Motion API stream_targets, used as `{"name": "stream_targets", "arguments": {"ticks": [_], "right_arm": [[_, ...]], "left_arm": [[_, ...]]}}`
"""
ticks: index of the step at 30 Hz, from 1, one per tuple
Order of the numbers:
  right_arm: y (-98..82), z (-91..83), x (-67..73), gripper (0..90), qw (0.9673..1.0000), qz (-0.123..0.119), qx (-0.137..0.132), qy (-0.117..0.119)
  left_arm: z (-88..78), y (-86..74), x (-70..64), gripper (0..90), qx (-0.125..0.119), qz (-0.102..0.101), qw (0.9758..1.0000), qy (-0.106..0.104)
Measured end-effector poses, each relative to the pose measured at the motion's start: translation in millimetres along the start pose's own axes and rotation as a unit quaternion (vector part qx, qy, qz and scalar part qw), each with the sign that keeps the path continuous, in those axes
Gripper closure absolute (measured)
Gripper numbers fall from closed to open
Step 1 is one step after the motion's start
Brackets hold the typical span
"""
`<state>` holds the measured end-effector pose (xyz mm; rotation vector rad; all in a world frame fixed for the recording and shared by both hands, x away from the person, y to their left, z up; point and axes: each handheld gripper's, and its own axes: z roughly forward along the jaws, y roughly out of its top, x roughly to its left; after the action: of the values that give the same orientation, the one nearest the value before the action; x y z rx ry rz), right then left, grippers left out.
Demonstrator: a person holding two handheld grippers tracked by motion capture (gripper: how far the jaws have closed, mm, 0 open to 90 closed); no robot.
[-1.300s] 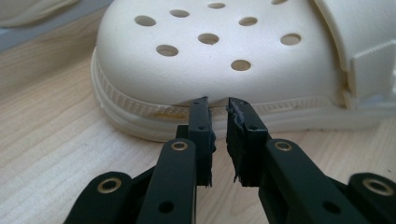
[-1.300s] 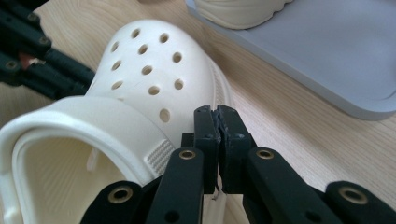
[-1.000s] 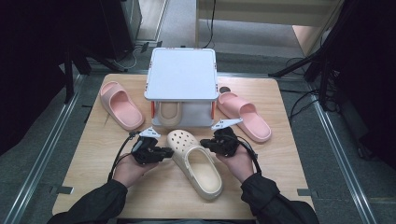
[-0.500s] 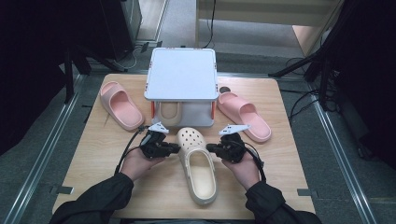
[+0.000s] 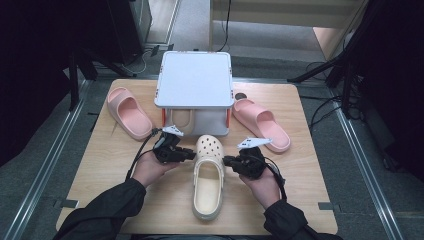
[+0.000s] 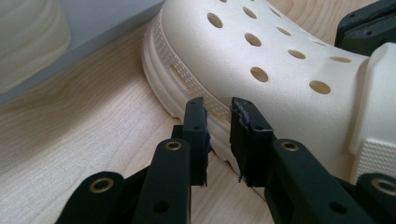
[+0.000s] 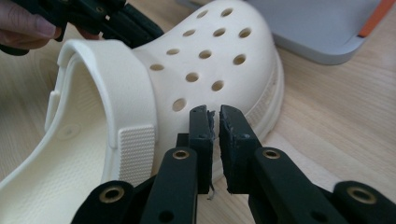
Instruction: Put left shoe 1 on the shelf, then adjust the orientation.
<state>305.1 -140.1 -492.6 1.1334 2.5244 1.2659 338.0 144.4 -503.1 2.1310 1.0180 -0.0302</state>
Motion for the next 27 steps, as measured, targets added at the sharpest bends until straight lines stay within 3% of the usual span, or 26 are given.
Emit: {"name": "stream_targets", "arguments": {"ticks": [3, 7, 21, 27], "right_arm": [[2.0, -8.9, -0.4, 82.4, 0.9997, 0.017, -0.020, -0.002], [1.9, -24.9, 7.1, 78.6, 0.9987, 0.033, -0.038, -0.001], [-13.4, -41.8, 38.5, 65.5, 0.9986, 0.016, -0.051, -0.004], [-22.6, -41.6, 44.6, 58.9, 0.9981, 0.035, -0.050, -0.003]], "left_arm": [[-8.2, 1.8, 2.3, 74.2, -0.015, -0.011, 0.9997, -0.014], [-24.3, 8.4, -1.4, 74.9, -0.025, -0.002, 0.9994, -0.025], [-58.8, 24.7, 2.7, 84.1, -0.048, 0.013, 0.9985, -0.025], [-76.5, 39.9, 6.8, 84.1, -0.063, 0.017, 0.9976, -0.022]]}}
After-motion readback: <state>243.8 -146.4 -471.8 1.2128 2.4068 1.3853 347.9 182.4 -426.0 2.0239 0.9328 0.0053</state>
